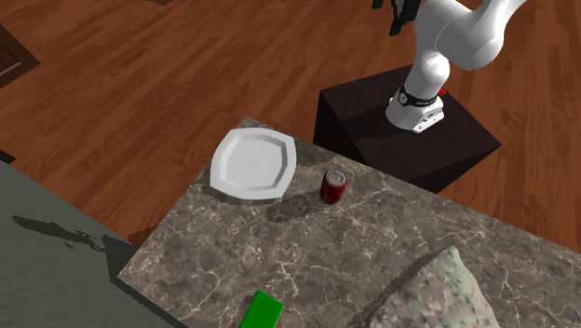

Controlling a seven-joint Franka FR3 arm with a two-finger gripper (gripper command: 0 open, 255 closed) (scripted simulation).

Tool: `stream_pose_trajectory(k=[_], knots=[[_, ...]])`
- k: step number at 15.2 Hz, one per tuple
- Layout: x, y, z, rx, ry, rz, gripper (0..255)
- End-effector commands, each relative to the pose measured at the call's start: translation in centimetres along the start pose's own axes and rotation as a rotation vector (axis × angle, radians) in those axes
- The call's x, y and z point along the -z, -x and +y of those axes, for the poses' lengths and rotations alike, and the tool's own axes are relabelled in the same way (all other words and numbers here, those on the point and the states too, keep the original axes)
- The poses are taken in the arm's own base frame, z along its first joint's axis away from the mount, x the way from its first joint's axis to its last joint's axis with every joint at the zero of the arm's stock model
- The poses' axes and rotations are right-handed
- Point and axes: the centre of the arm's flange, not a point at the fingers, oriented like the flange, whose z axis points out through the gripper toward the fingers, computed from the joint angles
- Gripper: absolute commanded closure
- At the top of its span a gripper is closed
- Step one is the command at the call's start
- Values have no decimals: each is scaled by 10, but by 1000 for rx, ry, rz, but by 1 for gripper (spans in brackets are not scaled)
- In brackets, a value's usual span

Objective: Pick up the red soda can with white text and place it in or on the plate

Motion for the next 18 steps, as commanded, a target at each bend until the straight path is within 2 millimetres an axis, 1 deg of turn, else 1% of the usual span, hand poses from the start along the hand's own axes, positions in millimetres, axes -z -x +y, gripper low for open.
stream_pose_trajectory(k=[1, 18], knots=[[0, 0, 0, 0, 0, 0, 0], [-130, -93, -142, 16, -51, 75, 0]])
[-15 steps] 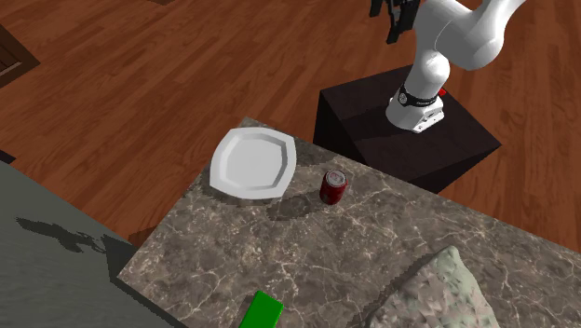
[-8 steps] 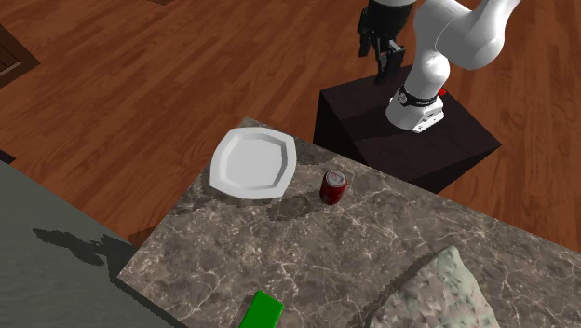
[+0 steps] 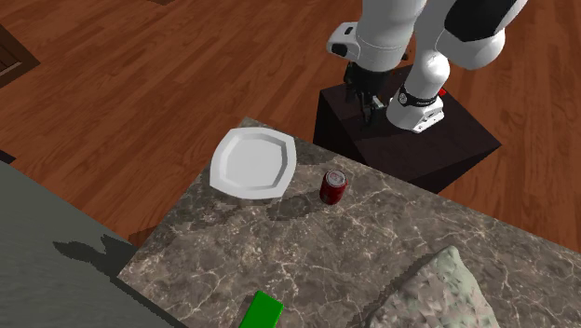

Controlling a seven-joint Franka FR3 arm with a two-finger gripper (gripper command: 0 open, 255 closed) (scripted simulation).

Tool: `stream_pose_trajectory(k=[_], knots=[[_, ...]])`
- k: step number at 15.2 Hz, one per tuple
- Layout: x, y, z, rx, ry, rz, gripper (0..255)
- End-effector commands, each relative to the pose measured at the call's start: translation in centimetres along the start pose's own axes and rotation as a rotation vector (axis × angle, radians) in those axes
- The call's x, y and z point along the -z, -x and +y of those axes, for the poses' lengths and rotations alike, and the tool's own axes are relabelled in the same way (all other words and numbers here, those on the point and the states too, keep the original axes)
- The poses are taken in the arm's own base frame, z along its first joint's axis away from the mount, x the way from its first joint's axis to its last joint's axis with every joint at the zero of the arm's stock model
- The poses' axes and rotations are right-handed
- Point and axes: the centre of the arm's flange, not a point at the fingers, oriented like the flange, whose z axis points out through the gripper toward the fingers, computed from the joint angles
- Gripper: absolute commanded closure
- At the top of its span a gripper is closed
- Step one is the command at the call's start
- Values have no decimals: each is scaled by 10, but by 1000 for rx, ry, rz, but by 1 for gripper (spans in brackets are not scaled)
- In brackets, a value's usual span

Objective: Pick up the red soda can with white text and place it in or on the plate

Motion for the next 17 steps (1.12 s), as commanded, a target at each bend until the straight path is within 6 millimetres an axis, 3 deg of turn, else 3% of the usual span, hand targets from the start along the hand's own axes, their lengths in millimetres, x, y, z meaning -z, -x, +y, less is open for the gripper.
stream_pose_trajectory(k=[1, 11, 17], knots=[[-17, -9, -16, 1, -7, 11, 0], [-92, -63, -97, 11, -37, 53, 0], [-124, -64, -98, 11, -37, 53, 0]])
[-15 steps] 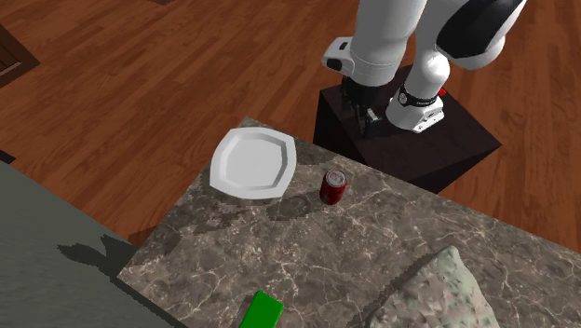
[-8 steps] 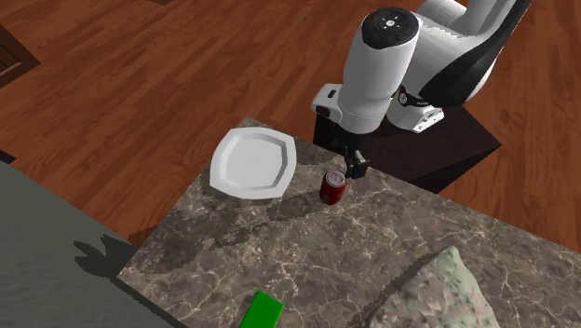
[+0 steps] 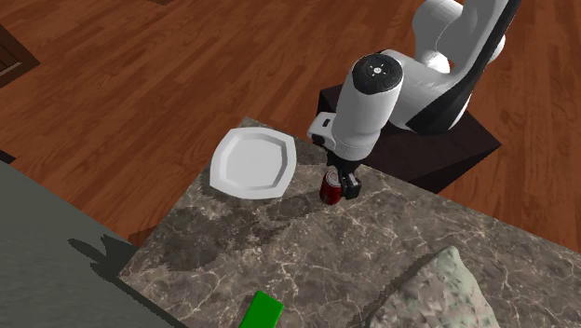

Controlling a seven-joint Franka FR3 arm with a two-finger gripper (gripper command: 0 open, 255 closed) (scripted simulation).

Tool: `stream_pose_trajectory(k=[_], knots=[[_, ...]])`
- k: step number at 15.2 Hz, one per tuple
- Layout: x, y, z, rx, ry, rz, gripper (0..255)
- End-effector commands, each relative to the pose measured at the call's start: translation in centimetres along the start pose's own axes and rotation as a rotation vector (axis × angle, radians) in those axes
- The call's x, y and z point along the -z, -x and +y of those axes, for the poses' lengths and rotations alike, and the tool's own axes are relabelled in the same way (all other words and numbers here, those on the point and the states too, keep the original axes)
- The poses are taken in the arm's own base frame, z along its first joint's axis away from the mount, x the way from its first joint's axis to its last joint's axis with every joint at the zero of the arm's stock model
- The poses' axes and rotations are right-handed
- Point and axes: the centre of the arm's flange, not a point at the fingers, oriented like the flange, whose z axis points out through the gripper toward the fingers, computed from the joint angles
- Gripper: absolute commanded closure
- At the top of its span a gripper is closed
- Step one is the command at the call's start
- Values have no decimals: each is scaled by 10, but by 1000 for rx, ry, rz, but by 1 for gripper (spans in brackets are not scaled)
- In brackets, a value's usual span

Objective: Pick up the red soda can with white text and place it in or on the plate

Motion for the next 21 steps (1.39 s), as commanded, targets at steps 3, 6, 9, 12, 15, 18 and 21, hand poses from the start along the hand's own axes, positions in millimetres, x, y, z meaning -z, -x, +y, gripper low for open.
stream_pose_trajectory(k=[3, 6, 9, 12, 15, 18, 21], knots=[[-13, 1, -1, 0, 0, 1, 0], [-13, 1, -1, 0, 0, 1, 0], [-13, 1, -1, 0, 0, 1, 0], [-13, 1, -1, 0, 0, 1, 255], [-13, 0, 0, 0, 0, 1, 255], [-13, 0, 0, 0, 0, 1, 255], [-2, 1, -1, 0, 0, 1, 255]])
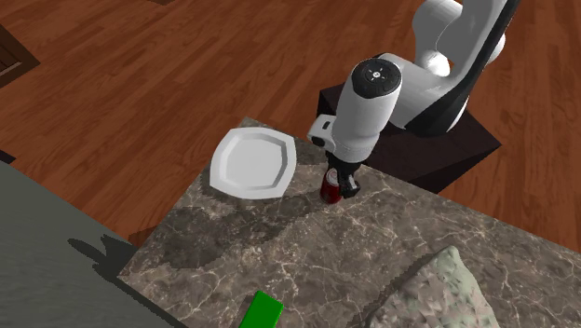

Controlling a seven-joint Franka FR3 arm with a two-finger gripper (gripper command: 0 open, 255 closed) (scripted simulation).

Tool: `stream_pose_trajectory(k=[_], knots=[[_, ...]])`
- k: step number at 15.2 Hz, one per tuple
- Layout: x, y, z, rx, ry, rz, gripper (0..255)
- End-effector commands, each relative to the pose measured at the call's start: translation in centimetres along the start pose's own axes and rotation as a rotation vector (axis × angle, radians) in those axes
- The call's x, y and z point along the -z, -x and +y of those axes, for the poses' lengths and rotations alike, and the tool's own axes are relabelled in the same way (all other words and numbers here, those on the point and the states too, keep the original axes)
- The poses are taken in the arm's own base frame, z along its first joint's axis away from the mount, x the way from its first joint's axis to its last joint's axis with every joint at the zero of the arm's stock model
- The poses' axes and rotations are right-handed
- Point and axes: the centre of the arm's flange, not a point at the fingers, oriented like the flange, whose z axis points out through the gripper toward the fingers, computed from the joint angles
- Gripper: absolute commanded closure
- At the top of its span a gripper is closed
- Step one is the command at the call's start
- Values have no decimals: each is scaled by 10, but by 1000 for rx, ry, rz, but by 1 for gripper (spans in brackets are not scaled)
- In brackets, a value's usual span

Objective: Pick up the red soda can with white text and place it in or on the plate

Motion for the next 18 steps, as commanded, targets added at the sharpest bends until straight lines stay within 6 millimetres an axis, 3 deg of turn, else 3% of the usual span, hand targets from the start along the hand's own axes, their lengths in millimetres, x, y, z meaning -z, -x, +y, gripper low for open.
stream_pose_trajectory(k=[1, 15, 18], knots=[[10, 0, 0, 0, 0, 0, 255], [83, 0, 1, 0, 0, 0, 255], [88, -29, 27, 0, 0, 0, 255]])
